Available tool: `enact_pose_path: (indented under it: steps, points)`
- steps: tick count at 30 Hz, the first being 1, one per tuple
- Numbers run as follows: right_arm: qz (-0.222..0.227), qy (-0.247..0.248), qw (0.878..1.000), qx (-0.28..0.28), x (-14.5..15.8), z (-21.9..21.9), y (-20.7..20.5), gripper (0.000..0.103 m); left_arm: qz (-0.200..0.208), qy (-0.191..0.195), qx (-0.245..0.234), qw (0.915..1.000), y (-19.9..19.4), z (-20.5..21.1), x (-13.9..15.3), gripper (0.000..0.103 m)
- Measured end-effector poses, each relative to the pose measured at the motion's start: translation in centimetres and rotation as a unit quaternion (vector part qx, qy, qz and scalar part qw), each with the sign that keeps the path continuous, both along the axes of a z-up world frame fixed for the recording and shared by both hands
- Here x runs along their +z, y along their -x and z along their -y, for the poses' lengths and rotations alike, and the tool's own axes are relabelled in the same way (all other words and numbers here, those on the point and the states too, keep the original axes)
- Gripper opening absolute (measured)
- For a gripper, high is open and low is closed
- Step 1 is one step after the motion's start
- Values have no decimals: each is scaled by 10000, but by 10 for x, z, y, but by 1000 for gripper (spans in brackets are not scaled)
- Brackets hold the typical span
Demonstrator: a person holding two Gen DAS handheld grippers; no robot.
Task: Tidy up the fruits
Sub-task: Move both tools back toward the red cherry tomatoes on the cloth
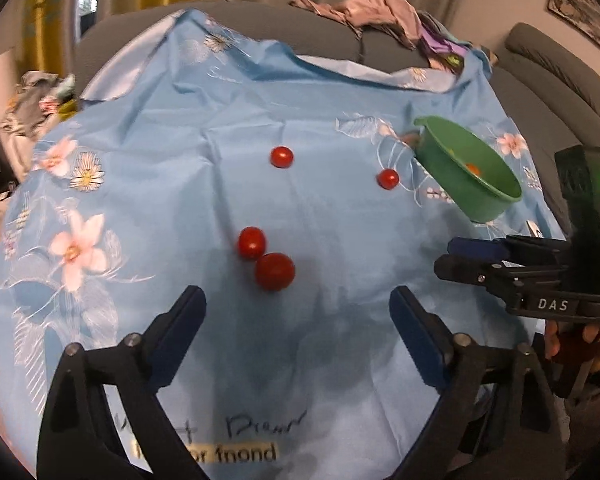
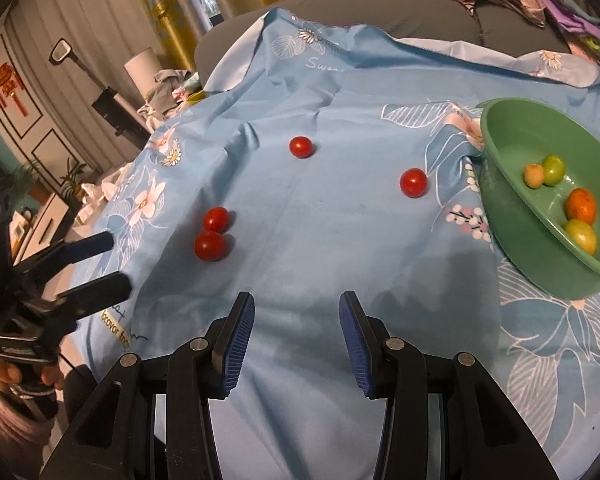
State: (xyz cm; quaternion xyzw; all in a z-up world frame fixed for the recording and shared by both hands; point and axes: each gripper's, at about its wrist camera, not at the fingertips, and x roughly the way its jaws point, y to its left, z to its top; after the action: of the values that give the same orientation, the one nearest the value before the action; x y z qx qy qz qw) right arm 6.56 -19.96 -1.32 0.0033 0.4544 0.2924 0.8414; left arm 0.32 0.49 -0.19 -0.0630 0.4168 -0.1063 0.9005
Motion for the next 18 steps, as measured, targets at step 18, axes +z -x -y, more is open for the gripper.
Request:
enact_pose_path:
  steps: [18]
  points:
    - [-286,23,9996,35,-19,-3,-21,45,-643,-565,-339,9958,-57,16,-38,70]
